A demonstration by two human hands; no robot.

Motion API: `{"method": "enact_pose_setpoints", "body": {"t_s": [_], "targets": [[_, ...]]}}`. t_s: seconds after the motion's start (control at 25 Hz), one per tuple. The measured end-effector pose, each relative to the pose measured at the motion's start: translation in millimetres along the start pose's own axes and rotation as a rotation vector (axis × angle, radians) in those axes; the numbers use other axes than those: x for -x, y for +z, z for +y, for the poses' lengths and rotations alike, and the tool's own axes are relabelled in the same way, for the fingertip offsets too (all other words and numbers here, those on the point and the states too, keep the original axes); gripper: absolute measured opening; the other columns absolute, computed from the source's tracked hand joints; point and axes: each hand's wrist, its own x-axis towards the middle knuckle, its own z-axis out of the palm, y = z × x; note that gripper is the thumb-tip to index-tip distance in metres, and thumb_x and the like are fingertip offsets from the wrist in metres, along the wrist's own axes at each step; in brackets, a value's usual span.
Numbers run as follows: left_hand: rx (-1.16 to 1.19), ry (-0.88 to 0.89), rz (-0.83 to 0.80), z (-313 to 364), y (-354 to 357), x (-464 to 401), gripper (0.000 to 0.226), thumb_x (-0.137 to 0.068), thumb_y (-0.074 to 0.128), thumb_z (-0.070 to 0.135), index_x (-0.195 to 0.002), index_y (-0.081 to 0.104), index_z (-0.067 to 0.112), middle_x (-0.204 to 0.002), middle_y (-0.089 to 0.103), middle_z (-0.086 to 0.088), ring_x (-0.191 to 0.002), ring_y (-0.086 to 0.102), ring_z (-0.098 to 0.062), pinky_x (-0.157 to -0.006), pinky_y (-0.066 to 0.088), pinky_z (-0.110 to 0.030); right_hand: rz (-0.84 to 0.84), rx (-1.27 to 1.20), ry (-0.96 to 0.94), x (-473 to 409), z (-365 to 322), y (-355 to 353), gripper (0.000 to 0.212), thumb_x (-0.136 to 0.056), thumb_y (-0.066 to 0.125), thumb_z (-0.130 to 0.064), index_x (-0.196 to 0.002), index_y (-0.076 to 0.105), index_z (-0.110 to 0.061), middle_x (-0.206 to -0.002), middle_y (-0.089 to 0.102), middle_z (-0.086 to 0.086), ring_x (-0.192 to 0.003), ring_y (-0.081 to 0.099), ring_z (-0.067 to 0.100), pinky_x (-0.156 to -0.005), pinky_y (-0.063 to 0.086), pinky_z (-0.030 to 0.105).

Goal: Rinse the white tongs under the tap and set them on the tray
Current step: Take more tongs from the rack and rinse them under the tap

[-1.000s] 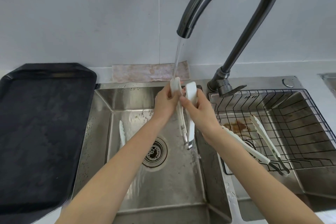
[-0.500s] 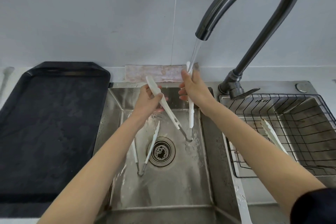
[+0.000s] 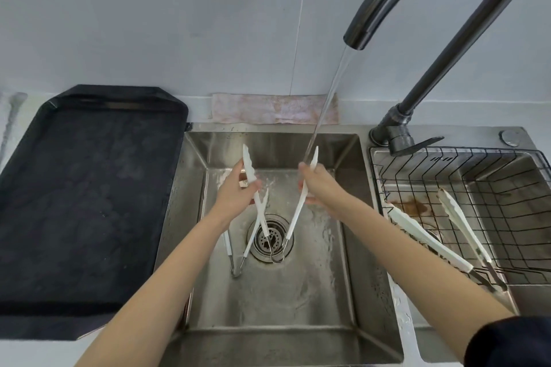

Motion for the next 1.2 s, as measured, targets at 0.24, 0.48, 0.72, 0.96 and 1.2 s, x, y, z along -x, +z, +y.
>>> {"method": "enact_pose_setpoints", "body": {"t_s": [0.24, 0.48, 0.72, 0.96, 1.2], "targets": [[-0.08, -0.134, 0.014, -42, -22, 3, 0.054, -0.093, 0.049, 0.009, -0.142, 0.032, 0.023, -0.116, 0.057, -0.006, -0.102, 0.057, -0.02, -0.087, 0.053, -0.035, -0.135, 0.056, 0.088, 4, 25, 43, 0.018, -0.097, 0.041, -0.012, -0.115, 0.042, -0.01, -0.074, 0.049, -0.002, -0.066, 0.053, 0.008, -0.066, 0.055, 0.023], [-0.243, -0.218, 0.03, -82, -36, 1, 0.054, -0.093, 0.046, 0.008, -0.142, 0.033, 0.022, -0.129, 0.057, -0.005, -0.109, 0.058, -0.025, -0.098, 0.046, -0.04, -0.236, 0.081, 0.198, -14, 49, 82, 0.034, -0.097, 0.039, -0.009, -0.127, 0.047, 0.004, -0.095, 0.056, 0.009, -0.102, 0.059, 0.029, -0.099, 0.049, 0.044], [-0.357, -0.316, 0.08, -105, -34, -9, 0.059, -0.094, 0.044, 0.01, -0.147, 0.022, 0.023, -0.134, 0.051, -0.014, -0.117, 0.053, -0.032, -0.097, 0.044, -0.037, -0.229, 0.18, 0.276, -35, 73, 104, 0.021, -0.097, 0.039, -0.012, -0.081, 0.052, -0.005, -0.076, 0.053, 0.005, -0.103, 0.06, 0.036, -0.099, 0.047, 0.049], [-0.375, -0.423, 0.1, -122, -32, -13, 0.049, -0.091, 0.048, 0.011, -0.138, 0.038, 0.018, -0.127, 0.049, -0.02, -0.114, 0.051, -0.036, -0.098, 0.041, -0.039, -0.227, 0.238, 0.236, -48, 84, 115, 0.028, -0.096, 0.043, -0.014, -0.121, 0.047, -0.004, -0.105, 0.052, 0.01, -0.12, 0.055, 0.036, -0.103, 0.045, 0.041], [-0.332, -0.466, 0.094, -127, -32, -13, 0.043, -0.089, 0.049, 0.01, -0.132, 0.045, 0.01, -0.122, 0.06, -0.015, -0.113, 0.056, -0.033, -0.095, 0.046, -0.037, -0.236, 0.35, 0.254, -45, 82, 114, 0.04, -0.095, 0.043, -0.013, -0.133, 0.041, -0.001, -0.13, 0.056, 0.017, -0.119, 0.054, 0.032, -0.096, 0.042, 0.032]]}}
